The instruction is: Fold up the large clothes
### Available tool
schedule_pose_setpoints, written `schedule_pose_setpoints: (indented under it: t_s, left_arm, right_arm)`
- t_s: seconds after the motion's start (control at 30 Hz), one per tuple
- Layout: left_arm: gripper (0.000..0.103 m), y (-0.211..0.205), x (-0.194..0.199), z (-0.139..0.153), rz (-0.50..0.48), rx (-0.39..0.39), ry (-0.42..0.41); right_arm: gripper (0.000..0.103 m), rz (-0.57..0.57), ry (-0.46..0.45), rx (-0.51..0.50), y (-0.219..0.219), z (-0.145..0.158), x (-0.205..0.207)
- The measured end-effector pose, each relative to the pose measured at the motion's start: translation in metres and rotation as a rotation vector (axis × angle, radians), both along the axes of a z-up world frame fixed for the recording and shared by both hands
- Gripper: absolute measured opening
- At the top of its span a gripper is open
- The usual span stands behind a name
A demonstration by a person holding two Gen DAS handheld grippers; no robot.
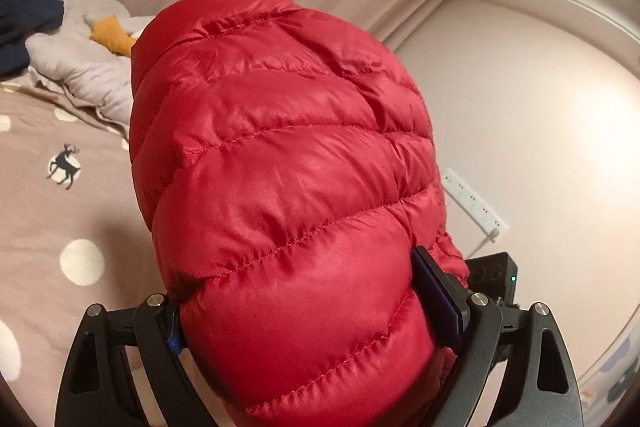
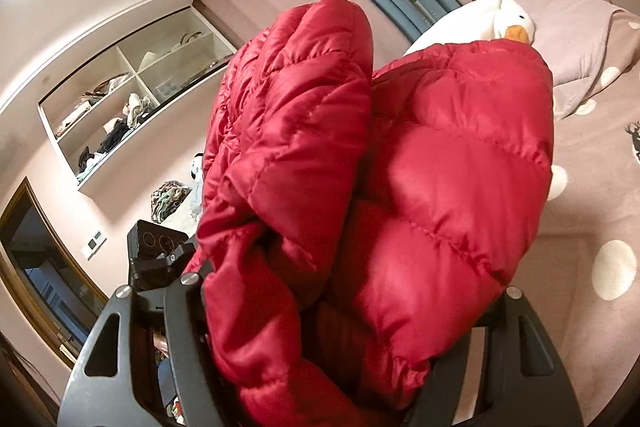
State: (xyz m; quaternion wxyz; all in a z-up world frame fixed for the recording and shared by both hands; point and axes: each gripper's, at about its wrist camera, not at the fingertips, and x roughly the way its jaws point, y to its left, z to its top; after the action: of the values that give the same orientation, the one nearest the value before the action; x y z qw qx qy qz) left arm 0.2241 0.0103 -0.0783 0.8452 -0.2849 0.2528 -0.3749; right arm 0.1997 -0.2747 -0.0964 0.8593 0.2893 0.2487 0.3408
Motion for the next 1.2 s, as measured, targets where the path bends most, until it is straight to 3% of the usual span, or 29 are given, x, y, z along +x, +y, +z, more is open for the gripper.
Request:
schedule_pose_setpoints:
  t_s: [0.23, 0.43, 0.57, 0.73, 0.93, 1.2]
  left_arm:
    - [0.09, -0.004, -0.001, -0.03, 0.02, -0.002, 0.01]
    - [0.09, 0.008, -0.018, -0.019, 0.032, -0.01, -0.025]
    - [0.09, 0.025, -0.02, -0.02, 0.039, -0.091, -0.009]
    - [0.09, 0.03, -0.03, -0.014, 0.044, -0.106, -0.08]
    - [0.09, 0.034, -0.015, -0.023, 0.042, -0.11, -0.064]
    - [0.09, 0.045, 0.029, -0.032, 0.084, -0.073, -0.033]
  right_arm:
    - [0.068, 0.018, -0.003, 0.002, 0.005, -0.002, 0.0]
    - [0.068, 0.052, -0.013, 0.015, 0.015, 0.005, 0.0]
    - [0.069, 0.064, -0.016, 0.028, 0.023, 0.008, 0.004]
    - [0.069, 0.077, -0.032, 0.04, 0.031, 0.017, 0.003]
    - [0.07, 0.061, -0.062, 0.003, 0.037, 0.025, 0.01]
    - [0.07, 0.066, -0.006, -0.015, 0.045, 0.001, 0.047]
